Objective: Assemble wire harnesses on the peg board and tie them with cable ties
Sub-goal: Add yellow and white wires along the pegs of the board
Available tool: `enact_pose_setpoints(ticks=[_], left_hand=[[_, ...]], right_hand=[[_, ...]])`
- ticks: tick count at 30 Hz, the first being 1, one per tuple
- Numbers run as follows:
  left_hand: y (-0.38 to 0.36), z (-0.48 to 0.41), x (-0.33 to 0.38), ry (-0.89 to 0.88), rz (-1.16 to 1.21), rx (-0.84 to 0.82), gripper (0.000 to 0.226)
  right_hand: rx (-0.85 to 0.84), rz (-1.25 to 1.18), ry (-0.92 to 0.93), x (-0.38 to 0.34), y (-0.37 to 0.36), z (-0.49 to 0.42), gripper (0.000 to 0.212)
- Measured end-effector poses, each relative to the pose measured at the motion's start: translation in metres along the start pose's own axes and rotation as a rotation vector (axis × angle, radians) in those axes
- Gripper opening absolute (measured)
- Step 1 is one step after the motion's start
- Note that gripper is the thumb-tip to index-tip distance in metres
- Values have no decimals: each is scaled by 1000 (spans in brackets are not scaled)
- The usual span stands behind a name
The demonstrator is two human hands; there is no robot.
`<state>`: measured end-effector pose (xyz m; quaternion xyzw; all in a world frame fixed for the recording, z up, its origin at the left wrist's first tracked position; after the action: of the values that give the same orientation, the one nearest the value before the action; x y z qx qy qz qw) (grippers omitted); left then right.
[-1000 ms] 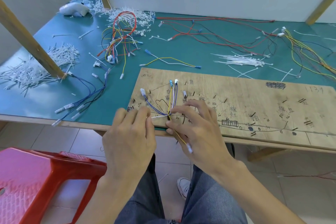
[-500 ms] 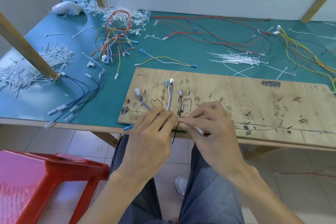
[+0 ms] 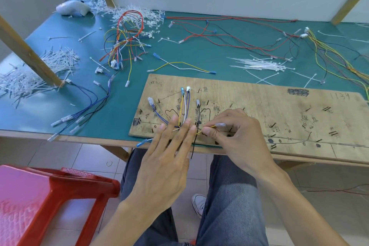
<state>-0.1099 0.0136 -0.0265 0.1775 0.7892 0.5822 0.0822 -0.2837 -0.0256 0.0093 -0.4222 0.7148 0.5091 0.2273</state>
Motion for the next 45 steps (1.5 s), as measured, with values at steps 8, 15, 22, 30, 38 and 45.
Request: enact_pose_setpoints(ticks=[8, 15, 22, 30, 38, 45], left_hand=[[0, -2, -3, 5, 1, -52, 68], [1, -6, -7, 62, 101, -91, 59], [6, -13, -2, 96, 96, -126, 58], [11, -14, -5, 115, 134, -156, 58], [14, -17, -4, 125, 182, -194, 57], [10, -15, -7, 121, 186, -197, 54]], right_hand=[[73, -55, -108, 16, 3, -19, 10], [28, 98, -35, 9, -13, -47, 30], [93, 116, 29, 11, -7, -52, 21], [-42, 79, -124, 25, -16, -75, 19], [-251, 195, -268, 31, -19, -102, 8], [-396, 311, -336, 30, -28, -116, 11]])
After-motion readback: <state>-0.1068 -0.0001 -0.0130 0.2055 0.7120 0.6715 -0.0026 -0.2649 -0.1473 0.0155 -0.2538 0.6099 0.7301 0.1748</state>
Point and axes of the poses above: each hand's wrist, its own z-axis away from the middle knuckle, its own y-axis out of the back of the hand, x = y × z, the point moved 8 cm from there along -z, towards the middle knuckle, and after that the axes turned 11 degrees about y, right-handed, at the moved point
